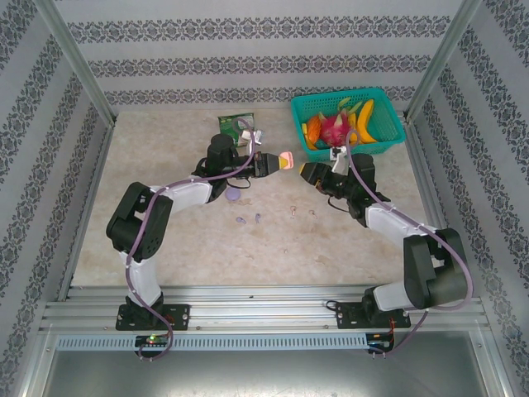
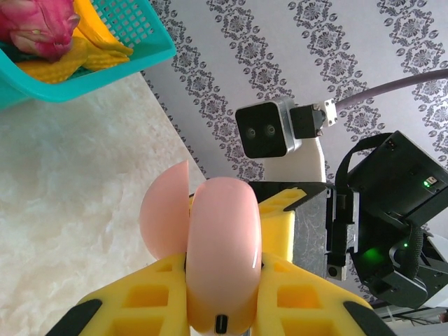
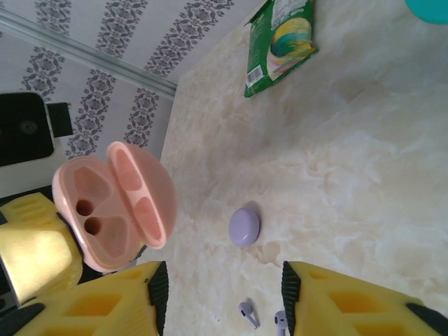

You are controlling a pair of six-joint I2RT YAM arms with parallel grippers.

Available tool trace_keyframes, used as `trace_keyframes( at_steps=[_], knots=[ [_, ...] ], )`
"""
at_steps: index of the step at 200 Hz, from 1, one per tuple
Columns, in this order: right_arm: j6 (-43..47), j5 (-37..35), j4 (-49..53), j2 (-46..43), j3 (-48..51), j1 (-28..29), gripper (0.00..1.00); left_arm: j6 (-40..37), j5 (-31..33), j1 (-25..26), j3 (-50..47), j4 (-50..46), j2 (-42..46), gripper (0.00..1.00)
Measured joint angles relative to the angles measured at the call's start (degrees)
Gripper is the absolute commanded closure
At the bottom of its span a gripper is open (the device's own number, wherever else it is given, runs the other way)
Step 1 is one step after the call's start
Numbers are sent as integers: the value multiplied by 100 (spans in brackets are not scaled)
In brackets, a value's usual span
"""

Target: Insert the wireless bluetooth earbuds into the charging case

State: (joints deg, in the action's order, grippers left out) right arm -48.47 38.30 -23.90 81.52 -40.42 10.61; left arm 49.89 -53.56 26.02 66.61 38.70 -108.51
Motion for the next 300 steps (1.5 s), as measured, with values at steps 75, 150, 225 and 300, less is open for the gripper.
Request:
trace_keyframes(
  at_steps=[75,150,225,300],
  knots=[
    [-92,127,-214,105,-142,15,58,136,-2,98,2,125,-138,98],
    [-92,166,-271,343,-186,166,61,188,0,101,7,166,-173,98],
    [-94,188,-306,476,-247,164,67,293,2,125,7,249,-184,98],
    [-118,267,-319,535,-385,160,79,295,0,127,7,337,-184,98]
  ],
)
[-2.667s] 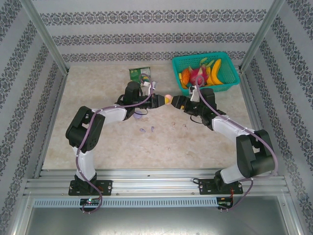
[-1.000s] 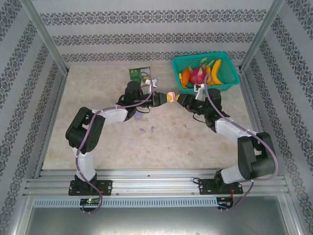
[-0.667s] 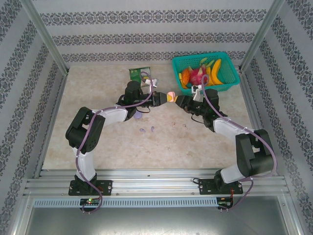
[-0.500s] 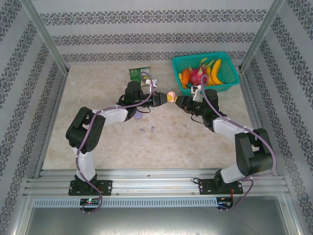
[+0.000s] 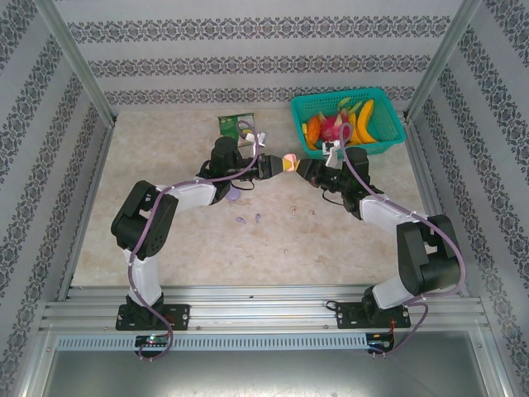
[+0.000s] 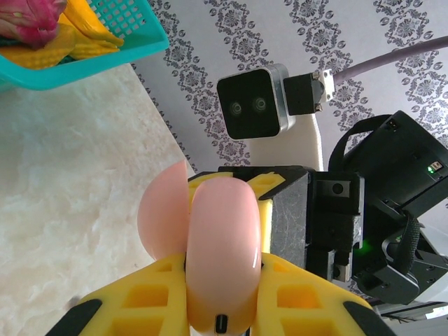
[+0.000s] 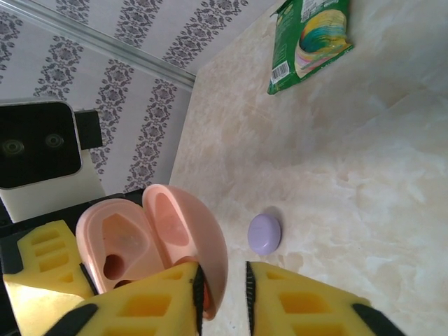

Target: Insert the wireless bluetooth earbuds into the charging case

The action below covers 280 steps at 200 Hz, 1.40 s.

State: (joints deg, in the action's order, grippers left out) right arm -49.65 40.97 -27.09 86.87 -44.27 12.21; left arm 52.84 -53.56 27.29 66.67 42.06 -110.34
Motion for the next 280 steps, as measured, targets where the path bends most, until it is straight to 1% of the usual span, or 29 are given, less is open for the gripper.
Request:
trace_keyframes(
  at_steps=[53,69,94,112,133,143,161,185,202,225,240,259,280],
  knots=[
    [4,57,4,-2,-13,-9,93,-2,11,9,0,2,0,97],
    [7,61,17,-2,-15,-9,95,0,22,9,0,2,0,95],
    [4,66,61,-2,-39,-9,100,0,37,9,0,0,0,89],
    [7,63,118,-2,-79,-9,100,0,63,9,0,2,0,82],
    [7,61,205,-4,-114,-9,100,-4,98,15,0,4,0,65],
    [7,63,249,-4,-138,-7,100,24,120,31,0,11,0,54],
    [17,22,354,-15,-192,-11,100,-11,170,74,0,48,0,41],
    [96,2,553,-92,-280,-7,100,-28,295,107,0,20,4,29],
    [208,-22,715,-146,-367,-7,100,-94,348,111,0,-57,39,19],
    [402,-90,957,-181,-501,-7,100,-302,446,111,0,-444,256,10],
    [577,-122,1163,-181,-608,-7,100,-553,461,109,4,-841,505,6],
    [925,-175,1528,-181,-807,-7,100,-1040,450,72,212,-1687,833,3],
    [1504,-306,2013,-181,-1097,-7,100,-1816,437,4,817,-2881,1023,1]
  ],
)
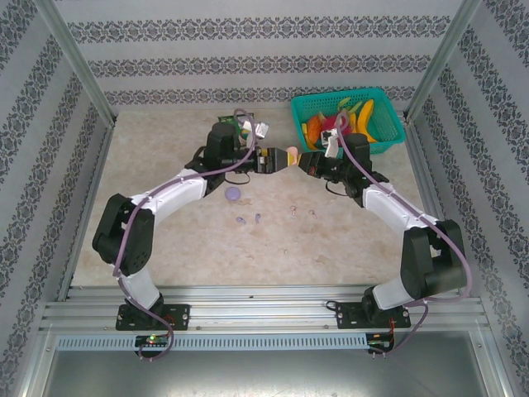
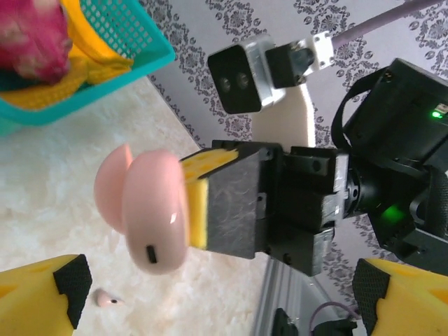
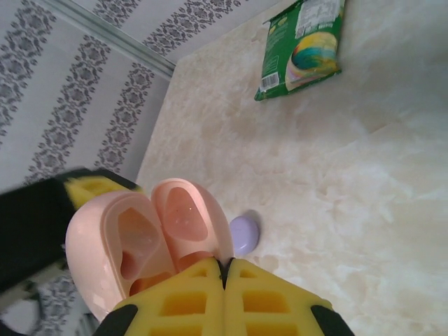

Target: Insert the wireless bluetooth earbuds into the charging case

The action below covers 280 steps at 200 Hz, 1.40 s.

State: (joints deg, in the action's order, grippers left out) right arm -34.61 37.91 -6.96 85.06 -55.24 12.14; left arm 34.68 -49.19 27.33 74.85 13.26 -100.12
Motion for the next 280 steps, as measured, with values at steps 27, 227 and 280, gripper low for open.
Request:
trace_keyframes(
  at_steps=[27,227,280],
  knots=[
    [901,-256,525,0,-295,15,100,-1095,-22,-140,920,-1657,2,2],
    [3364,-730,2214,409,-879,765,100,-4592,-997,-415,3469,-6955,-1923,41],
    [3397,-726,2267,431,-964,844,100,-4640,-1134,-415,3571,-7016,-2127,49]
  ],
)
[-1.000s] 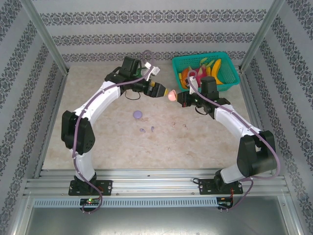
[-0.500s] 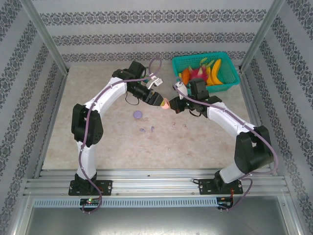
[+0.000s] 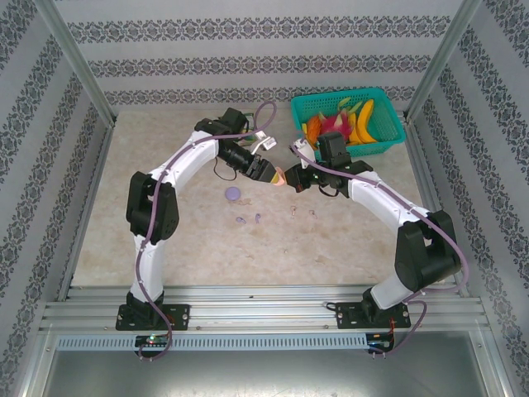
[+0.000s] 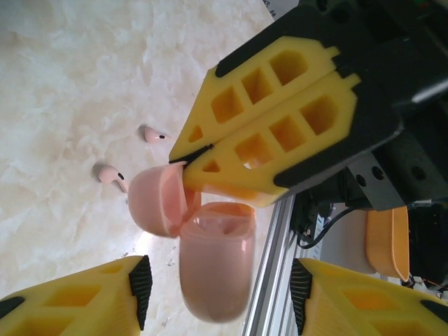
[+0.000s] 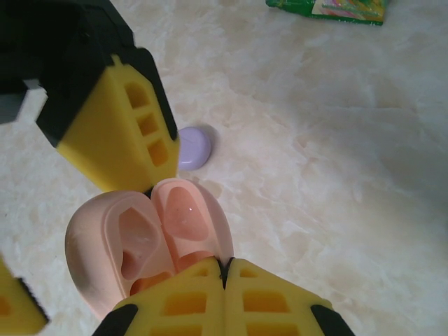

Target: Insert the wireless bluetooth earbuds into the charging case

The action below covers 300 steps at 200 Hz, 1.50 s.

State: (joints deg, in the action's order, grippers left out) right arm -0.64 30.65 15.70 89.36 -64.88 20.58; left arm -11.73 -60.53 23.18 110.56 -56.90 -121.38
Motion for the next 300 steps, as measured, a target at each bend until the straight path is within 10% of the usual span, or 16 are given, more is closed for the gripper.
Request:
trace_keyframes(
  at_steps=[152,282,300],
  knots=[
    [173,-2,232,48,-103,101,100,-334,-313,0,369,-551,-278,59],
    [254,-35,308,92,-118,107,100,-483,-356,7,422,-697,-398,88],
    [238,-72,328,92,-118,107,79,-485,-376,7,422,-695,-407,97]
  ],
)
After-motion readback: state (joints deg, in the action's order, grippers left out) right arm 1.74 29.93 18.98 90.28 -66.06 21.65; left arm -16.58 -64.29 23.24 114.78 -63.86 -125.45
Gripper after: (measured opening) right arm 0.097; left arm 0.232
